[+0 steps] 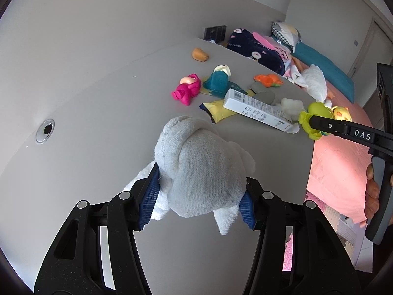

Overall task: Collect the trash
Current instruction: 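Grasp the yellow-green frog toy with the right tool while the left holds the cloth, then carry cloth and frog toy over the bin and open both tools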

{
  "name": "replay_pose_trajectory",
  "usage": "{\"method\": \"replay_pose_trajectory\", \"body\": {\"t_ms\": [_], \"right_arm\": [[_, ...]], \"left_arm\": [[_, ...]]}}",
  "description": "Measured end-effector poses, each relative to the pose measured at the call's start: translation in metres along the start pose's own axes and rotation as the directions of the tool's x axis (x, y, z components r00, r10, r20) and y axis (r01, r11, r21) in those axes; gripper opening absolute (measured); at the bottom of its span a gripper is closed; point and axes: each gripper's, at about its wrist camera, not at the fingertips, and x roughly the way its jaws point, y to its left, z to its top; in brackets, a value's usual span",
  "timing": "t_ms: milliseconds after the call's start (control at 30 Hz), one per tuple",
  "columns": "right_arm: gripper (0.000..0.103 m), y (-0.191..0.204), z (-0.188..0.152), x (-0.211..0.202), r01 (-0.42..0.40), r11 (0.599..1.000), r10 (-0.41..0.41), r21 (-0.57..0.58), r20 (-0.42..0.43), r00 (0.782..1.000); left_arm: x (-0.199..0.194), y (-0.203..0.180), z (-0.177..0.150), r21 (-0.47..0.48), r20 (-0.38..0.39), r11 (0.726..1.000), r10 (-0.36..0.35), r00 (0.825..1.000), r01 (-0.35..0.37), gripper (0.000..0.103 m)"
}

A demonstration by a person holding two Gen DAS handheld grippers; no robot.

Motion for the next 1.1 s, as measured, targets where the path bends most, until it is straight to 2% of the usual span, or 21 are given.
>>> {"method": "replay_pose_trajectory", "body": {"t_ms": [533,1100], "right_arm": [[0.045,-0.071,-0.012,-0.047,0.06,0.992,-0.067,0.112,0.062,0.996],[0.045,-0.136,-0.034,-0.096,0.139,0.964,-0.165,0.225,0.103,0.981]], "left_arm": [[0.01,-0.077,0.015,0.15,0.004,0.984,-0.093,0.996,0.091,0.056],[0.018,-0.162,0.021,0.29,-0.025,0.934,-0.211,0.977,0.209,0.056]]}}
